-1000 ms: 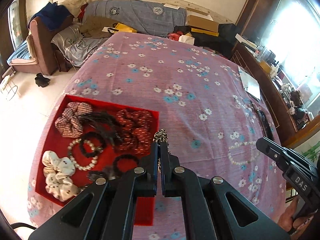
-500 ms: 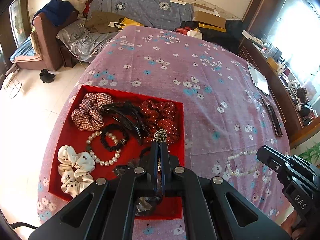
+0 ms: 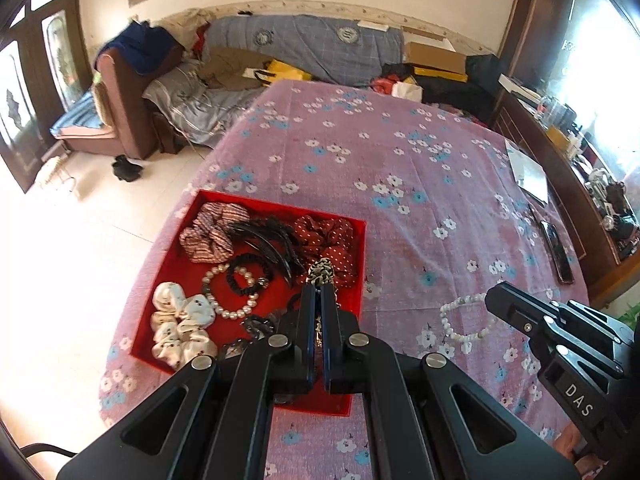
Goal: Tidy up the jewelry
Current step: 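Carry the leopard-print scrunchie toward the red tray with the left tool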
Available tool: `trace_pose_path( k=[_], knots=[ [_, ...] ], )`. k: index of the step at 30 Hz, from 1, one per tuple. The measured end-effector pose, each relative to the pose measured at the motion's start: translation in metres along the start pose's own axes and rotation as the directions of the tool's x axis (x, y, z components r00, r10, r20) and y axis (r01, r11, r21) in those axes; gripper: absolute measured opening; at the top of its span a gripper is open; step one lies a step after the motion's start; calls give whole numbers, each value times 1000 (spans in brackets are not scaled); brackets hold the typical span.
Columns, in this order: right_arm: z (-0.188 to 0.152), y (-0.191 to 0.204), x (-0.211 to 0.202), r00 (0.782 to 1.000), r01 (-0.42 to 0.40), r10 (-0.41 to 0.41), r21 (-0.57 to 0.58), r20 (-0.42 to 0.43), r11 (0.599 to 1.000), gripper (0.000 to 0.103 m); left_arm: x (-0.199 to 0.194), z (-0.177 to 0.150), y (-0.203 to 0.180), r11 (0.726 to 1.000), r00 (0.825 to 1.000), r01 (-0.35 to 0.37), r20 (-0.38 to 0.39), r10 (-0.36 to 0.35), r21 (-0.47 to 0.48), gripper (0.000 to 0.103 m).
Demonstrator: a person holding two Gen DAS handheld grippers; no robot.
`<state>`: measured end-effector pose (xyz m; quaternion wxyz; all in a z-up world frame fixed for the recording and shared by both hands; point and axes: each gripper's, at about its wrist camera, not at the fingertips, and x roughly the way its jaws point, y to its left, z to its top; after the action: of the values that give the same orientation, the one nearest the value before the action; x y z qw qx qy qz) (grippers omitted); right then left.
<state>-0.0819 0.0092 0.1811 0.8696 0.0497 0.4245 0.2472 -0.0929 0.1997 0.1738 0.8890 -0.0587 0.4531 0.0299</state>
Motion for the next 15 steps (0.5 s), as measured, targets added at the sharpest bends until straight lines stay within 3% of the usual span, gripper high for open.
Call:
trace_pose_path(
  k=[15],
  knots=[
    [1, 7, -16, 998, -61, 63, -65, 27, 996, 7, -25, -13, -5, 992, 992, -121, 11, 122, -35, 2]
  ],
)
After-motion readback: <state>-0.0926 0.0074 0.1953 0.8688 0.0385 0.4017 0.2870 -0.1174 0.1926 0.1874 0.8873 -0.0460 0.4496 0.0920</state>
